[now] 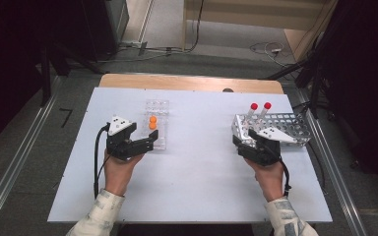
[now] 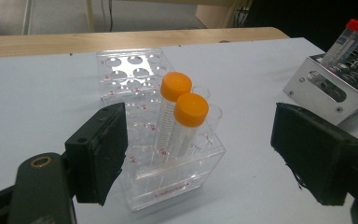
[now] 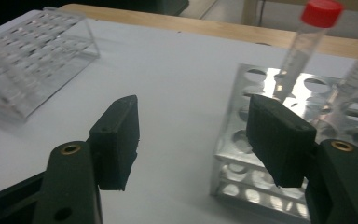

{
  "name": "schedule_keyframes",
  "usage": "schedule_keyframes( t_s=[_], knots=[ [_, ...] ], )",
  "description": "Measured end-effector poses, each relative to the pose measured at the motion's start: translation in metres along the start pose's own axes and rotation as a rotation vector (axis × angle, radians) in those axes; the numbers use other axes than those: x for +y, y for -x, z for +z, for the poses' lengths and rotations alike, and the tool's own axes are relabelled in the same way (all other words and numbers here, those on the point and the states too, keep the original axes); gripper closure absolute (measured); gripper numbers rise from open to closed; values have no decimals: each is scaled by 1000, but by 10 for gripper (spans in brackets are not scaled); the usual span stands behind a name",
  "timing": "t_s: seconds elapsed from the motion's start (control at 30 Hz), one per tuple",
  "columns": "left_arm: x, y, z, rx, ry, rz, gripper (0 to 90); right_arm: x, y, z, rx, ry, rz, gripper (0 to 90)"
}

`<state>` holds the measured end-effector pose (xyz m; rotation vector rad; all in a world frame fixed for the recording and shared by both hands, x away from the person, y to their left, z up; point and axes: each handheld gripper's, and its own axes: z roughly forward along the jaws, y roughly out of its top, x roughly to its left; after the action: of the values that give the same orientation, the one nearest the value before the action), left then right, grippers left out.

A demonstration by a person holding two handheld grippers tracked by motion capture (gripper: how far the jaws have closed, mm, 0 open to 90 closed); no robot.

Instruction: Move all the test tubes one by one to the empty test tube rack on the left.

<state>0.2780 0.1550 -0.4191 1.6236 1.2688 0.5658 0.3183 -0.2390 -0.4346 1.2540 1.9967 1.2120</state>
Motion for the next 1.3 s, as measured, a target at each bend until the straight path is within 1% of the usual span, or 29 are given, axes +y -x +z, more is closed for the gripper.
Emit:
schedule_keyframes(
  t_s=[0.07,0.17,0.2,0.27,0.37,0.47,0.53,0.57,0.63,0.73,0.83,0.87,1.0,1.07,1.23,1.3],
  knots=[
    [0,0,-1,-4,0,-4,178,3,9,4,-30,4,14,337],
    [-1,2,-2,-15,-11,-3,161,6,17,11,-76,2,28,336],
    [-1,2,-2,-22,-16,0,157,7,20,15,-98,-1,34,336],
    [-2,3,-2,-28,-20,-2,150,9,25,21,-116,-1,44,350],
    [-2,4,-2,-38,-19,-6,146,12,30,30,-149,-4,45,363],
    [-2,2,-2,-47,-18,-13,137,15,33,39,-180,-14,34,374],
    [-2,2,-3,-49,-17,-10,134,17,34,44,-185,-14,40,390],
    [-1,2,-3,-48,-15,-12,130,18,35,46,-186,-6,37,403],
    [-1,1,-3,-52,-11,-18,124,21,37,49,-186,-12,41,408],
    [-1,0,-3,-55,-11,-16,115,25,38,54,-188,-22,43,413],
    [-2,0,-2,-54,-16,-13,114,27,41,57,-192,-22,52,444],
    [-2,1,-1,-54,-19,-12,114,27,43,58,-196,-29,55,447],
    [-2,1,0,-51,-26,-3,115,30,47,63,-198,-38,66,505],
    [-3,2,0,-50,-31,-2,115,32,47,64,-200,-38,57,543],
    [-3,3,1,-46,-33,3,116,33,49,69,-213,-45,81,632],
    [-3,3,1,-45,-35,5,117,32,50,71,-225,-53,79,689]
  ],
)
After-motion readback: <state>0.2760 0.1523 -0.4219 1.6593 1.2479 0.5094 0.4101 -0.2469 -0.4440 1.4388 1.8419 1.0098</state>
